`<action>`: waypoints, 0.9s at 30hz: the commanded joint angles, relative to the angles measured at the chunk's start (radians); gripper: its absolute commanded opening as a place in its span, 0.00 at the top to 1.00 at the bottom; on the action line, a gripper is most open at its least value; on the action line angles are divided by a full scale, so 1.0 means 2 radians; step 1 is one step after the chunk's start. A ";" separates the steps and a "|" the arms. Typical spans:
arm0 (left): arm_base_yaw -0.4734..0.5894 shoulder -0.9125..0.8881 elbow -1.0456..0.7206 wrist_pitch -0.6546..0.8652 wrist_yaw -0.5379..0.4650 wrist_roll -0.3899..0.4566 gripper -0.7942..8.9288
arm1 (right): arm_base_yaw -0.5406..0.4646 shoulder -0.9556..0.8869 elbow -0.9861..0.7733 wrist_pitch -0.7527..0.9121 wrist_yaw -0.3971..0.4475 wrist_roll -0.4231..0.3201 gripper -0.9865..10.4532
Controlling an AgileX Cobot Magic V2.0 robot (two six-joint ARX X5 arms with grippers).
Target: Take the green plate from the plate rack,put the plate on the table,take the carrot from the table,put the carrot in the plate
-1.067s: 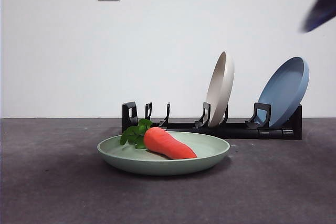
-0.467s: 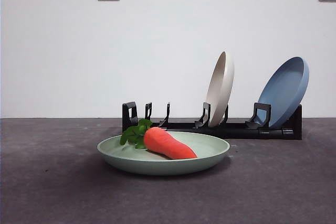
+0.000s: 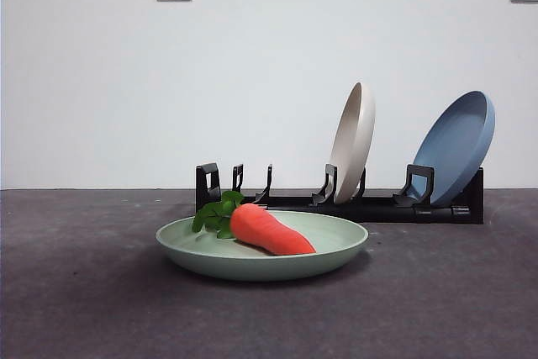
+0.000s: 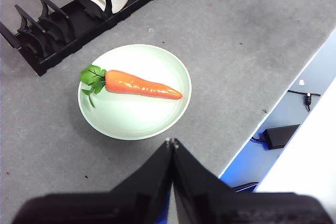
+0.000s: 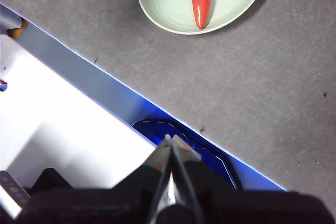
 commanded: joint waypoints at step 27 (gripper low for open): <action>0.237 -0.118 -0.046 0.224 0.073 0.141 0.92 | 0.001 0.000 0.000 0.003 0.001 0.000 0.91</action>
